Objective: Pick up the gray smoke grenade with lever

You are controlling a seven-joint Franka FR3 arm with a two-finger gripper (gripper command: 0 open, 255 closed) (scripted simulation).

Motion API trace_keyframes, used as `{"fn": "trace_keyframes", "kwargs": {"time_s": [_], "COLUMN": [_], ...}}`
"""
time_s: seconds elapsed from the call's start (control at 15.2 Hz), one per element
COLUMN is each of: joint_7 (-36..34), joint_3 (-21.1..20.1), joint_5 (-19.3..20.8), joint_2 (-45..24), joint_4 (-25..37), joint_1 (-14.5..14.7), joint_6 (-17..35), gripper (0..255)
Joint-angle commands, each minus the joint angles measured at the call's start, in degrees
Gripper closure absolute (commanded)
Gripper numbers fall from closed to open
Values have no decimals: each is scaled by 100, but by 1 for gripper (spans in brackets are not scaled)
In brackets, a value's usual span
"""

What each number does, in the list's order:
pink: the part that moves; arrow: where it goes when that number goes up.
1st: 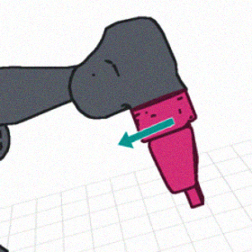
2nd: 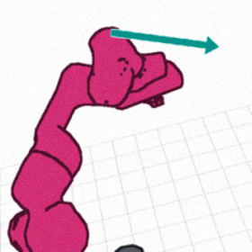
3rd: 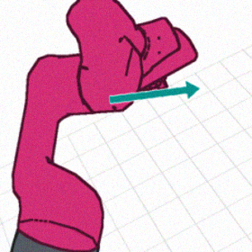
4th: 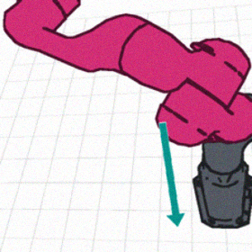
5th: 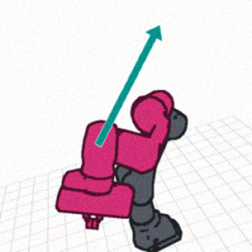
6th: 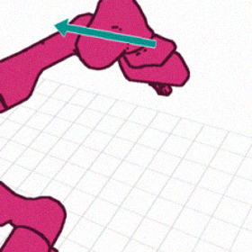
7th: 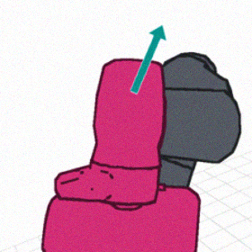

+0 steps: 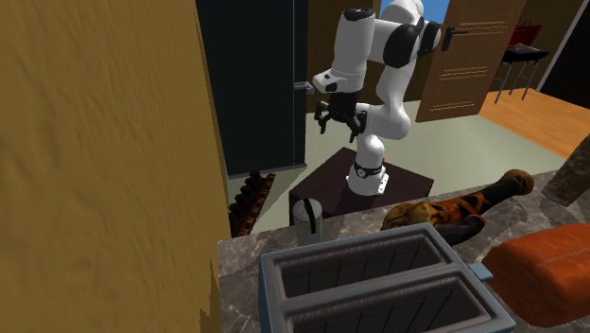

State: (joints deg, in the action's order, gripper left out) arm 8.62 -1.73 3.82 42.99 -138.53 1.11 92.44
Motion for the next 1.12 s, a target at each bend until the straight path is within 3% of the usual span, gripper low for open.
{"fn": "trace_keyframes", "kwargs": {"time_s": [0.0, 0.53, 1.06], "joint_7": [0, -480, -926], "joint_3": [0, -293, -517], "joint_5": [0, -208, -219], "joint_2": [0, -1795, -3567], "joint_4": [0, 1357, 3156], "joint_1": [0, 43, 83], "joint_6": [0, 472, 489], "gripper": [0, 0, 0]}}
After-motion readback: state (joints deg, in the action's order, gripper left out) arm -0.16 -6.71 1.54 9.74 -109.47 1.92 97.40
